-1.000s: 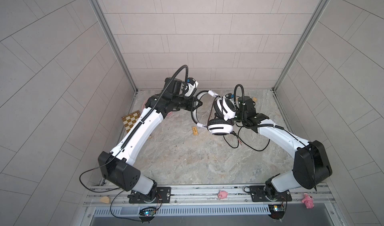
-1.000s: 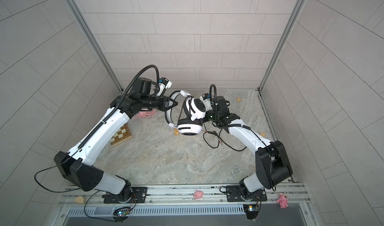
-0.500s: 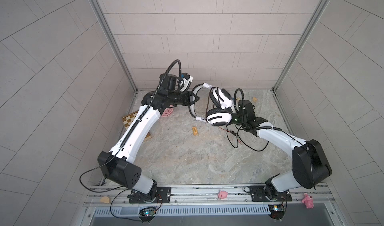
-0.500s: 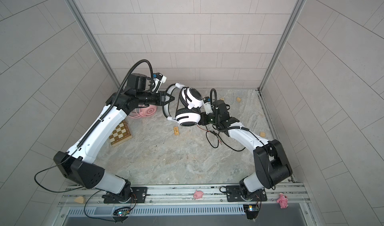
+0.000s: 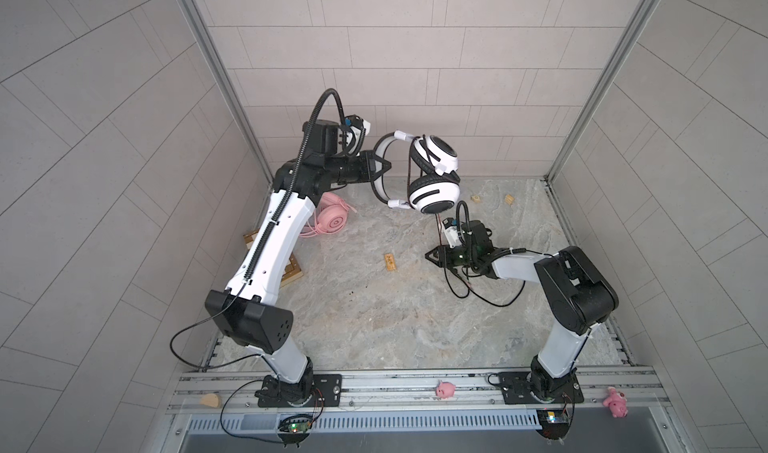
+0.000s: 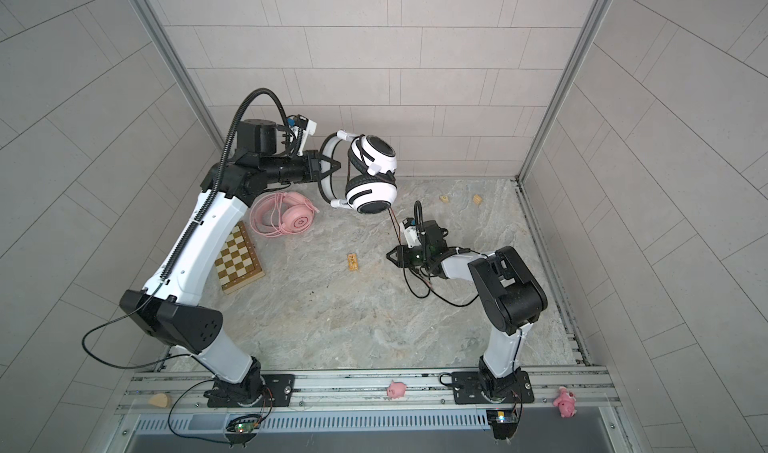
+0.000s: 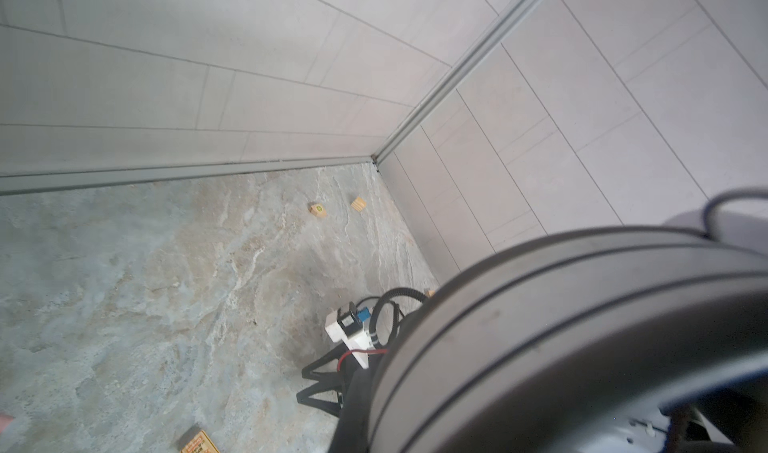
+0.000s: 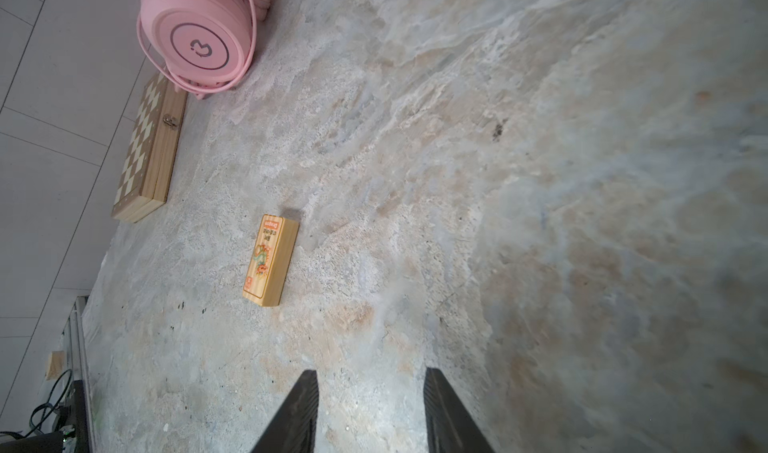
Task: Wrap the headphones
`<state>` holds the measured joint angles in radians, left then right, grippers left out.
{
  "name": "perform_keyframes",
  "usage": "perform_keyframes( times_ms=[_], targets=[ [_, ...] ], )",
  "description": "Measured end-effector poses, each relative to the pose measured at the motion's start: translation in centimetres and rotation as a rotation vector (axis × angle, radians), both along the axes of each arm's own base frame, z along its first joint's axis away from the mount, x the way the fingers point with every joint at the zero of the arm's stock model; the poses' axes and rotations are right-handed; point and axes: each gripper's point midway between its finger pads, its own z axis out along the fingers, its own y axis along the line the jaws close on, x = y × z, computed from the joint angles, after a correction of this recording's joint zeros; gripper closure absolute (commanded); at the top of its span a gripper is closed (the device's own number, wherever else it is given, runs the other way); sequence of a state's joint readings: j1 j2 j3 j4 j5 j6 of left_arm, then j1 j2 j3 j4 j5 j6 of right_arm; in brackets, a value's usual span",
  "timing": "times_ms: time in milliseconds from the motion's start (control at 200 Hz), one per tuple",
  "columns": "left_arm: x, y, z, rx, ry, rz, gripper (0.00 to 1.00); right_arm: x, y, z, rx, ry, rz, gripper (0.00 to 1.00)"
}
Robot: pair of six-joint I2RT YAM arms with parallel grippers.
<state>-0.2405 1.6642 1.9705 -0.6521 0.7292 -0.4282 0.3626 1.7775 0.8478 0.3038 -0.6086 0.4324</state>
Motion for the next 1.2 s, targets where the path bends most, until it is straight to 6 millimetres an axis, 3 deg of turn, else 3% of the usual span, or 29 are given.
perform_keyframes(
  times_ms=[240, 370, 505, 641, 816, 901, 971, 1066, 1201],
  targets=[
    [3.7, 5.2, 3.6, -0.065, -0.031, 0.151, 1.0, -1.3, -1.4, -0.6, -0.057, 0.007, -0.015, 0.54],
    [4.3, 7.0, 5.2, -0.101, -0.046, 0.201, 1.0, -1.8, -2.0, -1.1, -0.081, 0.026, -0.022, 0.71],
    [4.3, 6.9, 5.6, -0.113, -0.046, 0.198, 1.0, -2.0, -2.2, -1.3, -0.093, 0.034, -0.021, 0.92],
    [4.7, 7.4, 5.3, -0.114, -0.035, 0.212, 1.0, -2.3, -2.5, -1.7, -0.124, 0.055, -0.012, 0.97],
    [6.8, 11.1, 4.7, -0.108, -0.018, 0.311, 1.0, -2.7, -3.9, -1.5, -0.151, 0.072, -0.037, 0.96],
    [7.8, 12.8, 4.2, -0.096, -0.001, 0.362, 1.0, -2.9, -5.4, -1.3, -0.151, 0.073, -0.077, 0.85],
    [8.3, 13.7, 3.4, -0.085, 0.018, 0.394, 1.0, -3.2, -6.5, -1.5, -0.161, 0.088, -0.099, 0.81],
    [8.4, 14.1, 2.5, -0.072, 0.049, 0.417, 1.0, -3.6, -7.3, -1.7, -0.18, 0.108, -0.113, 0.77],
    [8.3, 13.1, 2.2, -0.055, 0.056, 0.406, 1.0, -4.0, -7.4, -1.1, -0.193, 0.108, -0.106, 0.71]
  ],
)
